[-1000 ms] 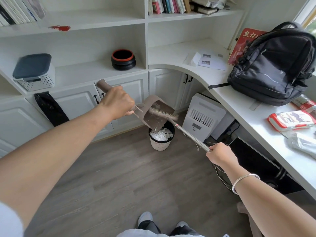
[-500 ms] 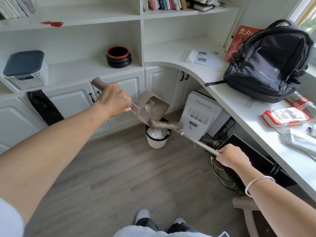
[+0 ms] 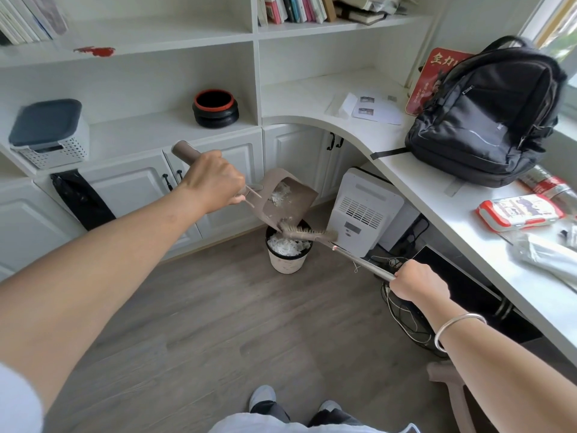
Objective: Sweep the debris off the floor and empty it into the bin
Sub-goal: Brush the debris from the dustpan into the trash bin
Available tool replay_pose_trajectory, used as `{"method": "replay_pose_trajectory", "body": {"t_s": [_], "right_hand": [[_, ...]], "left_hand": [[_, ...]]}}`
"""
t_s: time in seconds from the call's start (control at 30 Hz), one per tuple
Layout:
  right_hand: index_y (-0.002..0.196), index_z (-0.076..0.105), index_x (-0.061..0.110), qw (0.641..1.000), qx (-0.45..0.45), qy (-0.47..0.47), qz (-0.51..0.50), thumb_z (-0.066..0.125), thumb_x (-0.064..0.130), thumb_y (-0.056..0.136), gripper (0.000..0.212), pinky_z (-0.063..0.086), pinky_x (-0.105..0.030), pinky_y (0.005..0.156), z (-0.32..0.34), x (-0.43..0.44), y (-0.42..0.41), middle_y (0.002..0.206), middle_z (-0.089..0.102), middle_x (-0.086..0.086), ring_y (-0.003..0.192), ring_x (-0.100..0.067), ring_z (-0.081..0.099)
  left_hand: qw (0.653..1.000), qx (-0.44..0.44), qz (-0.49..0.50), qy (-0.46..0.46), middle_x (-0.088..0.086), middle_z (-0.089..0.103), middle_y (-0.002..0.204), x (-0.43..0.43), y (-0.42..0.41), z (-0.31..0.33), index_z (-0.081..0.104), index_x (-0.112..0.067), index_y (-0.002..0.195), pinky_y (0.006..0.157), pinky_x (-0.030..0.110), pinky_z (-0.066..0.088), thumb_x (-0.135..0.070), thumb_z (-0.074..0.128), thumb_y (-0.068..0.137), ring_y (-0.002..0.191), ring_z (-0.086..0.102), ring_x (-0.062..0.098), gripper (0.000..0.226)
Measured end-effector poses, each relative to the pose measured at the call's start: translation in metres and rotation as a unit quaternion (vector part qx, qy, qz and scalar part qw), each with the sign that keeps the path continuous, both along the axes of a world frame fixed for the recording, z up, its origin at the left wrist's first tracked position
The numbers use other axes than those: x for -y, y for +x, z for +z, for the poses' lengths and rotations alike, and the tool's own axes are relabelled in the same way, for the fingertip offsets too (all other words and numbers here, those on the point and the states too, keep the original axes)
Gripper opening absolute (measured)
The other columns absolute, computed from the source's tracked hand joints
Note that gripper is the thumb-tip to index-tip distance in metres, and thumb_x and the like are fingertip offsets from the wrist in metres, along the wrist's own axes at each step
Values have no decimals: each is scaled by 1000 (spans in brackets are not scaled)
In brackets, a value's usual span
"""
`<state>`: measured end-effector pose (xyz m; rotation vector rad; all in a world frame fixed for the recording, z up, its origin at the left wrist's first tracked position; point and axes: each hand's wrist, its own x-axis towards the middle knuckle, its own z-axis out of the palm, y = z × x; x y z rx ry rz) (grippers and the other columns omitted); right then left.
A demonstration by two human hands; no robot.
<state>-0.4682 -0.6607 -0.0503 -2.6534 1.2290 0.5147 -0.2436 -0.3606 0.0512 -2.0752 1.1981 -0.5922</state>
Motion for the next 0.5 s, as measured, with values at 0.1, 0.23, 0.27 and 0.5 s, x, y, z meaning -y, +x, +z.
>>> {"method": "replay_pose_trajectory", "body": {"t_s": [0.1, 0.23, 0.27, 0.5], "right_hand": [[93, 61, 14, 1000, -7, -15, 7, 53, 14, 82, 14, 41, -26, 58, 1, 4, -5, 79, 58, -1, 71, -22, 58], [92, 58, 13, 1000, -8, -13, 8, 53, 13, 82, 11, 43, -29, 62, 6, 9, -9, 79, 57, -2, 76, -24, 59], [92, 58, 12, 1000, -6, -13, 8, 52, 13, 82, 11, 44, -29, 63, 7, 10, -10, 79, 56, -2, 76, -24, 59], [88, 58, 12, 1000, -3, -12, 11, 52, 12, 81, 9, 45, -29, 63, 11, 18, -11, 79, 59, -3, 73, -23, 60]], "left_hand": [[1000, -1, 1, -7, -9, 70, 78, 4, -3, 3, 46, -25, 71, 69, 24, 30, -56, 39, 97, 72, 64, 10, 41], [1000, -5, 19, -5, -6, 71, 81, 9, -5, 7, 47, -24, 72, 69, 26, 31, -54, 40, 98, 69, 60, 14, 40], [1000, -6, 22, -4, -6, 72, 82, 10, -5, 8, 48, -24, 73, 70, 26, 31, -54, 40, 98, 71, 62, 14, 40], [999, 23, 42, 2, -7, 71, 82, 7, -8, 18, 64, -25, 83, 69, 24, 31, -56, 40, 97, 74, 63, 12, 42]]}}
